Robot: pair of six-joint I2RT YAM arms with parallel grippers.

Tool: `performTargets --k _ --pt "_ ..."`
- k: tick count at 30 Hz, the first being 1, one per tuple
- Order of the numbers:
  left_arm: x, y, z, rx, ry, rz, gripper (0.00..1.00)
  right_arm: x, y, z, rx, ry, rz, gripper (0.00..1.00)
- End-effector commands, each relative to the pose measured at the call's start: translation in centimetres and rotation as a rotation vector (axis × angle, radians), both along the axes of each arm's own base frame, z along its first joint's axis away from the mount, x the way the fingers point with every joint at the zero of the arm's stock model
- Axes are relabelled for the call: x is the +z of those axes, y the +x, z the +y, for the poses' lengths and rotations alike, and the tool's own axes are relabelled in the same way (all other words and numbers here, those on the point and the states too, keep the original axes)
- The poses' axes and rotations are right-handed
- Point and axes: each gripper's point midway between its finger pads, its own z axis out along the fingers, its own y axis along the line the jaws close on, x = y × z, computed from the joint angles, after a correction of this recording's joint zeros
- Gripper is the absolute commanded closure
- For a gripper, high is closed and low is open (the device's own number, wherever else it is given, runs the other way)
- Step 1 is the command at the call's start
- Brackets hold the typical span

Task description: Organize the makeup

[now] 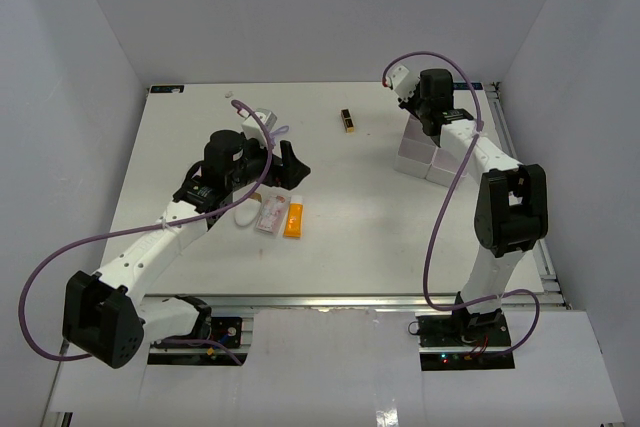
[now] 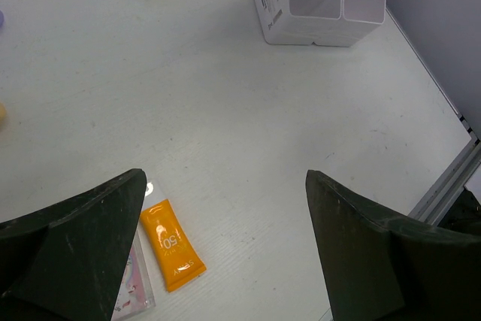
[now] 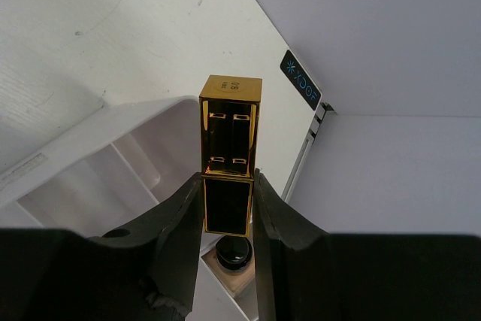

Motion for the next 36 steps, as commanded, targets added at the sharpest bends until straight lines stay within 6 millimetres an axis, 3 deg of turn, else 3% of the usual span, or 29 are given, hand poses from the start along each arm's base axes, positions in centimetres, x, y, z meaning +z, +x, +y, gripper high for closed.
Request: performTargets --k 1,14,19,23,34,36 --pt "0.9 -0.6 -0.2 -0.028 -0.016 -0.022 0.02 1.2 0.6 -0.1 0.004 -0.011 -0.048 0.79" --pt "0.4 -0.5 -0.3 -0.03 -0.011 -0.011 0.02 -0.3 1.0 -1.9 -0.035 -0.01 -0.008 0.63" --pt "0.3 -0.4 -0.3 -0.03 -0.008 -0.008 0.02 -0.8 0.9 -1.9 -0.037 0.0 0.007 0.48" --pt "0.2 -0.5 -0.4 -0.036 -0.01 -0.003 0.02 -0.7 0.8 -1.8 -0.036 0.01 0.013 0.45" --pt "0.1 -0.5 -0.6 -0.045 -0.012 -0.001 0.02 1.6 0.0 -0.7 0.001 0.082 -0.003 0.45" --pt "0.1 -0.6 -0.7 -0.049 -0.014 0.0 0.02 2.8 -0.5 -0.4 0.015 0.112 -0.015 0.45"
